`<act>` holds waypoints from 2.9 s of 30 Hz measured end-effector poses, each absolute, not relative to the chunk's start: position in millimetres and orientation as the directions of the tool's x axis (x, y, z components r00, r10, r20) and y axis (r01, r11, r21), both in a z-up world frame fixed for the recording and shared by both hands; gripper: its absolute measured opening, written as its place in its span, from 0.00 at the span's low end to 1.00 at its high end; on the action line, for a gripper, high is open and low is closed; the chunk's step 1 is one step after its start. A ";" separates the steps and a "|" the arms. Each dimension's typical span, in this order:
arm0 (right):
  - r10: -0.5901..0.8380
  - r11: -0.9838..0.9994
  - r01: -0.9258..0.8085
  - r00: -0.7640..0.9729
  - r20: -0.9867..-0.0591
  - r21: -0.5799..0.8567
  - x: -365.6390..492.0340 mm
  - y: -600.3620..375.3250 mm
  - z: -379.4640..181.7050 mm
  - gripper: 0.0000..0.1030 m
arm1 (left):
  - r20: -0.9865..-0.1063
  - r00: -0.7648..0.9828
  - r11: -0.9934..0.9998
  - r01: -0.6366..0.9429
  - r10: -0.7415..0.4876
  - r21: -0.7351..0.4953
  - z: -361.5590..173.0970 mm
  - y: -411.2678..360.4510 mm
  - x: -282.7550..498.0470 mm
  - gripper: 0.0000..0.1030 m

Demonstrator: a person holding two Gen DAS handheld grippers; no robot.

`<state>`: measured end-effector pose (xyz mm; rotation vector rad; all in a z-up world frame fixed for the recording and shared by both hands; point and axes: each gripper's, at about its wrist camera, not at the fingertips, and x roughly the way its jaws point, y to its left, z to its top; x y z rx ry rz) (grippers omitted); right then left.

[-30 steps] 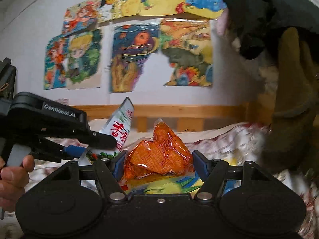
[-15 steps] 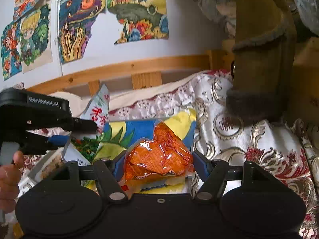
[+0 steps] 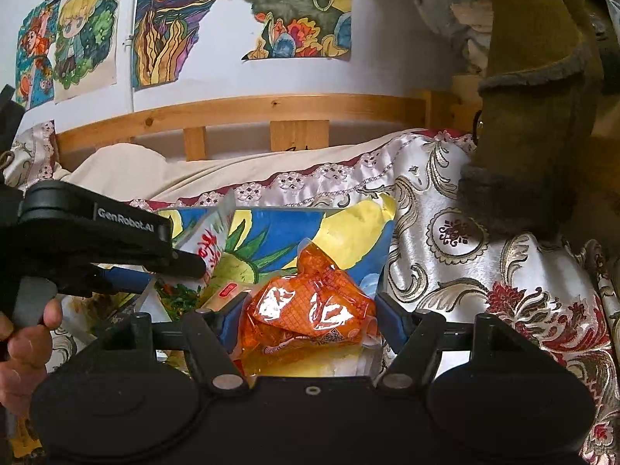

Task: Organize snacks
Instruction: 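Open both tools to drop the two bags into the tray, then raise both open tools and move back over the remaining snacks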

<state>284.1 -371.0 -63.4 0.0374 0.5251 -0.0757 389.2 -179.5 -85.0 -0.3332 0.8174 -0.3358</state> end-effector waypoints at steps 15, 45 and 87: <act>-0.090 0.995 0.103 0.917 -0.389 0.011 261.0 -368.1 -34.0 0.91 | -0.580 0.716 0.907 0.183 -0.388 -0.380 -40.6 -161.7 359.9 0.89; -0.078 0.980 0.108 0.982 -0.172 0.169 60.0 -276.1 39.3 0.99 | -0.399 0.873 0.956 0.213 -0.279 -0.202 42.1 -26.1 133.5 1.00; -0.016 1.000 0.019 0.830 -0.557 -0.002 60.2 -211.3 -13.2 0.99 | -0.779 0.627 0.998 0.058 -0.034 0.004 -21.4 4.8 120.1 1.00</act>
